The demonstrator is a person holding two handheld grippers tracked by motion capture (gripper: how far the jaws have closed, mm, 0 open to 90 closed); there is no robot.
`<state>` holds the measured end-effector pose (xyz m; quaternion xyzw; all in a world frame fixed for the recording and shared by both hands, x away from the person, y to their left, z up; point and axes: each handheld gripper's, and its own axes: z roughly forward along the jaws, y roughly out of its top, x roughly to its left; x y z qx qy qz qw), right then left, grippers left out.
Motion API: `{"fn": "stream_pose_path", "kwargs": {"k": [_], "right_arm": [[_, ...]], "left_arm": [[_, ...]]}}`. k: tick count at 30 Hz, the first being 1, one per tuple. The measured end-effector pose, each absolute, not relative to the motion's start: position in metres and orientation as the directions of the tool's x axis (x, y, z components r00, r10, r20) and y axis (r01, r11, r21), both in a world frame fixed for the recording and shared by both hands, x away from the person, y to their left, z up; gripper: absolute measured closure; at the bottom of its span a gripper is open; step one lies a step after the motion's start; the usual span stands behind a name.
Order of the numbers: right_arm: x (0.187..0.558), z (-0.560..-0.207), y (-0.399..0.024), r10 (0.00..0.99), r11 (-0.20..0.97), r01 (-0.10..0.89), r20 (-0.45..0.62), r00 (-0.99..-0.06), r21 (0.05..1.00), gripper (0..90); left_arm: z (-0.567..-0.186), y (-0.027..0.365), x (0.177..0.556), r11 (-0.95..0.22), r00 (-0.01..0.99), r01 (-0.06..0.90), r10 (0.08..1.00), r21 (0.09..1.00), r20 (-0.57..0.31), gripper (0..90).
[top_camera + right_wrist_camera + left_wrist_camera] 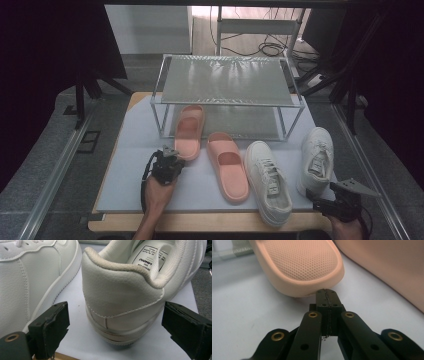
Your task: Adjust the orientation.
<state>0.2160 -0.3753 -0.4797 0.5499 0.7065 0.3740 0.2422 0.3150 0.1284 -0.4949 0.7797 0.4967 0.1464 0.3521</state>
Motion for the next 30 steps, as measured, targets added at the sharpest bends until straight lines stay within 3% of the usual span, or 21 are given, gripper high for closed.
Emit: {"fn": "stream_pose_path", "kwargs": {"k": [30], "right_arm": [[0.215,-0.479,-0.378,0.957,0.115,0.596,0.073,-0.282,0.795,8.1]], "left_arm": [[-0.494,0.111,0.372,-0.269,0.417,0.674,0.907,0.688,-0.054,89.8]]}}
